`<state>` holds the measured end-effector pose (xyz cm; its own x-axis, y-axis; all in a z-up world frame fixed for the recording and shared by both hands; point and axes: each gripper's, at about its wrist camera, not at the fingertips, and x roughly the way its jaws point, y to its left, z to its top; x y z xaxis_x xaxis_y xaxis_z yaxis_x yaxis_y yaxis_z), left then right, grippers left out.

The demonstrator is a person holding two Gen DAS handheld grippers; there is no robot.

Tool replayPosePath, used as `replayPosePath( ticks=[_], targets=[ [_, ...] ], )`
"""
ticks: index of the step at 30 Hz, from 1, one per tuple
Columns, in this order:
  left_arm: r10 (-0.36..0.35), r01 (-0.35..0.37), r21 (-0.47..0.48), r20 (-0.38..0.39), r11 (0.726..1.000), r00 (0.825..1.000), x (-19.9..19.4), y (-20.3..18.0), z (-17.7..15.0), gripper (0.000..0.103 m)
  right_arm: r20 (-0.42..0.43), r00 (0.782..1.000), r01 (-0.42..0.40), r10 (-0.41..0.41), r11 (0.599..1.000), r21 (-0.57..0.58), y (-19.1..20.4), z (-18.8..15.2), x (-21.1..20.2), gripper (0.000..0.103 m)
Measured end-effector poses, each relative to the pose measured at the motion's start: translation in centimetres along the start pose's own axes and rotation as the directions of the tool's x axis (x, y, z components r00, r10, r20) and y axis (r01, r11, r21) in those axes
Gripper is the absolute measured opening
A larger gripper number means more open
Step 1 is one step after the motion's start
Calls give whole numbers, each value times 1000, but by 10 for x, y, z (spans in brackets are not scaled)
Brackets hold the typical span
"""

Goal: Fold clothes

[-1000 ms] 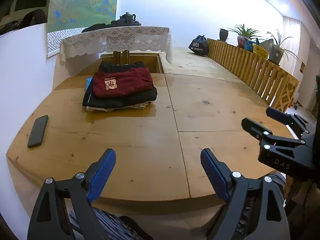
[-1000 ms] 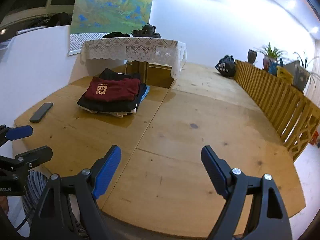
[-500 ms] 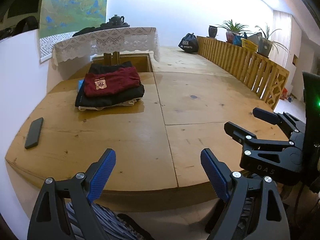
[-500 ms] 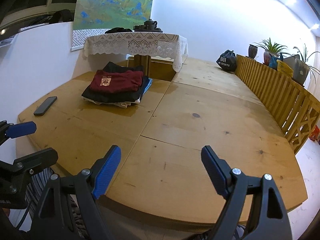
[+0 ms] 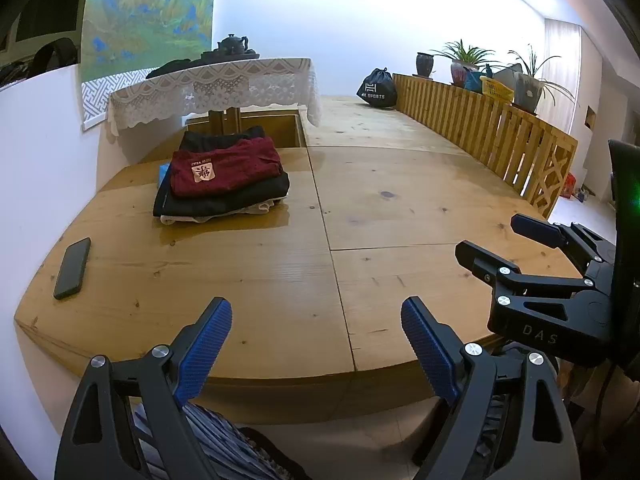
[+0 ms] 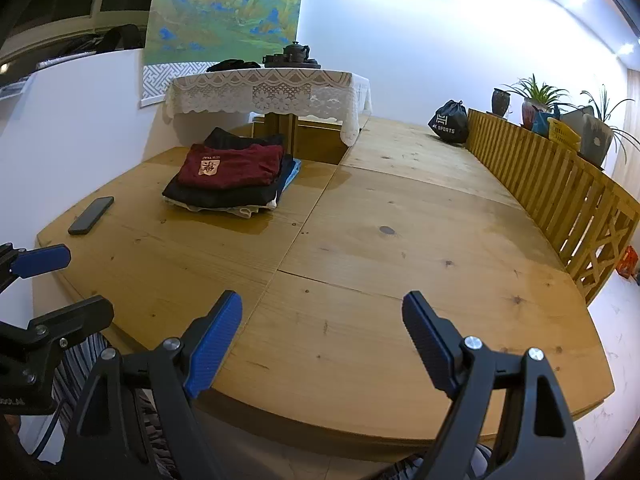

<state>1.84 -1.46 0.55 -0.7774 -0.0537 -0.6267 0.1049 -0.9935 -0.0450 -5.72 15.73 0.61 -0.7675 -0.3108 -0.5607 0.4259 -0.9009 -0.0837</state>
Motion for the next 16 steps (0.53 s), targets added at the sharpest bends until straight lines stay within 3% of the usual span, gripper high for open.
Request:
replayPosePath(
  ticks=[16],
  targets=[
    [2, -2, 0, 3, 1000, 1000, 1, 0, 0, 86, -13, 1000, -2, 2, 1000, 2, -1, -1, 4, 82]
  ],
)
